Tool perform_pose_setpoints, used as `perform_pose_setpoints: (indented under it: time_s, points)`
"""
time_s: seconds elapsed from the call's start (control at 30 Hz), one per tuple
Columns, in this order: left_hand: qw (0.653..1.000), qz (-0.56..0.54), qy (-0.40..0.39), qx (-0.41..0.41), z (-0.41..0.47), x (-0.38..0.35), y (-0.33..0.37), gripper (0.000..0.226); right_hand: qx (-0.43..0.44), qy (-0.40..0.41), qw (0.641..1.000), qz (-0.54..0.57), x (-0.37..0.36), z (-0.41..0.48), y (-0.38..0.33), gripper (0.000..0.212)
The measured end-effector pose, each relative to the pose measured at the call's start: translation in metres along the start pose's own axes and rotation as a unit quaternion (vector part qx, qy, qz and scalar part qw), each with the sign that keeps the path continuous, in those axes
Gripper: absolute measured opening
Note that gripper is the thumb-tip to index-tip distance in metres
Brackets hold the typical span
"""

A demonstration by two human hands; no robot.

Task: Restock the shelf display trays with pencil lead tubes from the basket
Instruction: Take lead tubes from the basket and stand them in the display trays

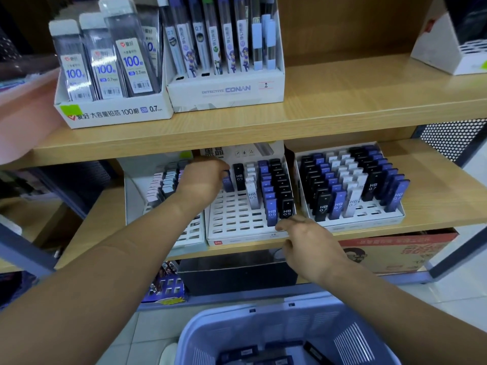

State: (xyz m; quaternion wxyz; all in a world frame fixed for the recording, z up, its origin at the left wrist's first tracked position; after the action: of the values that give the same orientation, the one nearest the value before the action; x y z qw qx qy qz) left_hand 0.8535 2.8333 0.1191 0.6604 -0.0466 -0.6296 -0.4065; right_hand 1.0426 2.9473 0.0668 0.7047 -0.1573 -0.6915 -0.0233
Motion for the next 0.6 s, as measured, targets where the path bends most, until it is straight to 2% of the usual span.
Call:
perform_pose_setpoints:
  time_s: [0.27, 0.5, 0.6]
  points:
    - [0.997, 0.036, 0.060, -0.031, 0.019, -0.007, 0.003, 0.020, 0.000, 0.008, 1.000, 0.003, -0.002, 0.002, 0.002, 0.043]
    - [0.988, 0.148, 0.029, -0.042, 0.021, -0.017, -0.003, 0.032, 0.004, 0.012, 1.000, 0.009, -0.001, 0.003, 0.003, 0.042]
    - [0.987, 0.161, 0.003, -0.027, 0.009, -0.017, 0.005, 0.039, 0.010, 0.007, 1.000, 0.019, 0.000, -0.001, 0.004, 0.042]
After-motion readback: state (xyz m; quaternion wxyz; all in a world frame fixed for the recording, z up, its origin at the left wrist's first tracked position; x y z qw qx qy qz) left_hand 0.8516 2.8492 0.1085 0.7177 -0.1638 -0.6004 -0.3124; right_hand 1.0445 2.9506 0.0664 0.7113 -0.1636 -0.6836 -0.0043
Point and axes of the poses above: each hand's wrist, its own z-axis towards the middle knuckle, its own x-axis out of the back of the hand, y = z × x, the point moved 5 cm from there along z, towards the middle knuckle, and after that the axes turned 11 degrees about -z, right-handed, at the moved point
